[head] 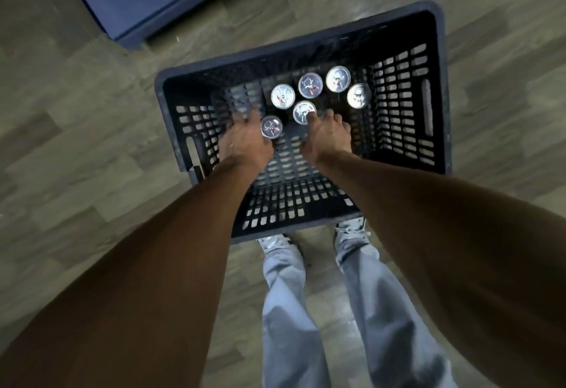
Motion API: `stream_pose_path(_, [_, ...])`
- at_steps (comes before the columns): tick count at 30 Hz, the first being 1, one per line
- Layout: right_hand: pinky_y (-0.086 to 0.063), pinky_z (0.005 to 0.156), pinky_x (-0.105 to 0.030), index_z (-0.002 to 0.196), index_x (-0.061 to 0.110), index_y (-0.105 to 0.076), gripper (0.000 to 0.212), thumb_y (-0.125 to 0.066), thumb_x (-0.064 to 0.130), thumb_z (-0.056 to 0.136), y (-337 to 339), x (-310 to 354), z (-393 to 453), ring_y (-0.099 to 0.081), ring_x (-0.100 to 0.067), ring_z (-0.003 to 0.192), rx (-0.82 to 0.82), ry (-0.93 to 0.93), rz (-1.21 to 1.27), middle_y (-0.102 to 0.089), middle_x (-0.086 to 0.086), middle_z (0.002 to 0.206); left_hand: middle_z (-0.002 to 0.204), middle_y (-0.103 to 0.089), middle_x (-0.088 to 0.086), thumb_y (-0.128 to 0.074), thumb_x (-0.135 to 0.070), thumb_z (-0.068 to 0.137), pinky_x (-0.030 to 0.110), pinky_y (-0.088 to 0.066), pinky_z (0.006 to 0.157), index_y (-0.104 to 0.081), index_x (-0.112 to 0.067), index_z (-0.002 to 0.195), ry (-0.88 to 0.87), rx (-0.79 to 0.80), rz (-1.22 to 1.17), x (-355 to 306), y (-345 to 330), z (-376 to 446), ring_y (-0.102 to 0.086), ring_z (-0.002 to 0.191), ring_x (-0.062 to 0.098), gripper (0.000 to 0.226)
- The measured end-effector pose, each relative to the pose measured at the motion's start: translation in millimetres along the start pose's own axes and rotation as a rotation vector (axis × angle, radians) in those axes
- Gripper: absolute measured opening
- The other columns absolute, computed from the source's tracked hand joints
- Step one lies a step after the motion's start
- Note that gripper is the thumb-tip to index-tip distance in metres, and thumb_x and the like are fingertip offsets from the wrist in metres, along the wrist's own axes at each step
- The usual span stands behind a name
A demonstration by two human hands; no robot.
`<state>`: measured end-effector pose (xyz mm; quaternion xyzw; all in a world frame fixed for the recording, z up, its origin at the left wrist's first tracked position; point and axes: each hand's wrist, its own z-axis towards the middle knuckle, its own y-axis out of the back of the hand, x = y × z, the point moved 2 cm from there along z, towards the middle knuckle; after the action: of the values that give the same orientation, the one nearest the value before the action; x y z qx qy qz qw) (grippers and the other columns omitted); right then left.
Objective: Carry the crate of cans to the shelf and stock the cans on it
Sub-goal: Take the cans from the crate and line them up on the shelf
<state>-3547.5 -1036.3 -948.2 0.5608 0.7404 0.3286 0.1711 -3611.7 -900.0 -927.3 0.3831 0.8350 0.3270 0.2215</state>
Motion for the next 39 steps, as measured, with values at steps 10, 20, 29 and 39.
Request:
stream_pose_path(10, [-0.048,0.092,-0.038,0.135,0.012,-0.045,0.042,-0.057,0.025,0.097,-67.1,3.3,35.4,-0.056,-0.033,0.121,0.215,-0.010,0.003,-0.053,-0.016,0.134,0.131,-0.056,0.016,-0.057,-0.038,0.093,0.035,-0.045,0.082,-0.053,-0.011,0.130,0.282,0.259,-0.073,16.9,-82.9,35.8,-0.056,0.116,0.034,0.046])
stream_pose_path(20, [-0.044,0.101,-0.038,0.142,0.017,-0.039,0.055,-0.061,0.035,0.094,-117.5,12.1,26.6,-0.050,-0.035,0.127,0.203,-0.027,0.102,-0.045,-0.017,0.140,0.129,-0.055,0.020,-0.069,-0.025,0.087,0.040,-0.044,0.088,-0.031,-0.014,0.138,0.317,0.177,-0.234,19.6,-141.1,41.8,-0.054,0.118,0.036,0.065])
stream_pose_path(29, [-0.049,0.096,-0.042,0.137,0.018,-0.044,0.043,-0.053,0.023,0.095,-132.4,7.1,28.5,-0.056,-0.035,0.119,0.160,0.000,0.160,-0.053,-0.016,0.132,0.113,-0.061,0.019,-0.070,-0.042,0.085,0.042,-0.041,0.086,-0.033,-0.016,0.137,0.317,-0.042,-0.254,29.9,-153.7,50.6,-0.056,0.105,0.038,0.069])
stream_pose_path(39, [-0.048,0.101,-0.039,0.139,0.020,-0.041,0.053,-0.062,0.038,0.093,-92.4,10.0,19.7,-0.054,-0.028,0.121,0.207,-0.026,0.243,-0.056,-0.012,0.128,0.098,-0.065,-0.006,-0.063,-0.044,0.089,0.026,-0.045,0.080,-0.060,-0.027,0.123,0.025,-0.001,-0.304,16.6,-98.1,18.1,-0.064,0.105,0.021,0.038])
